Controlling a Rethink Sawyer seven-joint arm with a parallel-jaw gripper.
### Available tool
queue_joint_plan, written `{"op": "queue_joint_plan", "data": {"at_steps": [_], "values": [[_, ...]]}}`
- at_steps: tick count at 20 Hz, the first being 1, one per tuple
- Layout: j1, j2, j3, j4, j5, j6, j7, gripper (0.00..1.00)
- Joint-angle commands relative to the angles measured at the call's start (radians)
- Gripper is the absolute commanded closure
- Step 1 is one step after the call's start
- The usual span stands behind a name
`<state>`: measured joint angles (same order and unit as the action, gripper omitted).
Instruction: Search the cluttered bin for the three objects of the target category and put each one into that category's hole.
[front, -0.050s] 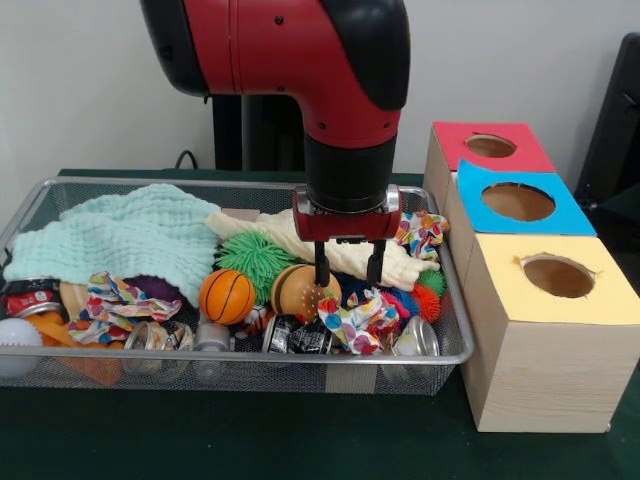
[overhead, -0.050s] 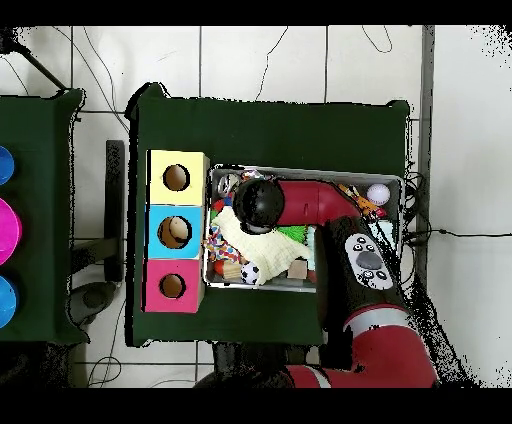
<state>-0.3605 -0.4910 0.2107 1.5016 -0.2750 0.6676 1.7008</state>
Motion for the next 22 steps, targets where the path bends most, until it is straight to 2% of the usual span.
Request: {"op": "queue_joint_plan", "data": {"at_steps": [1,9,14,22], "values": [[0.008,0.057,-0.016,-0.06,-0.01,-0.084,0.128,0.0],[0.026,0.053,-0.027,-0.081,0.01,-0.078,0.141,0.0],[0.031,0.049,-0.024,-0.126,0.02,-0.067,0.129,0.0],[0.025,-0.003,-0.019,-0.068,0.035,-0.09,0.138,0.0]]}}
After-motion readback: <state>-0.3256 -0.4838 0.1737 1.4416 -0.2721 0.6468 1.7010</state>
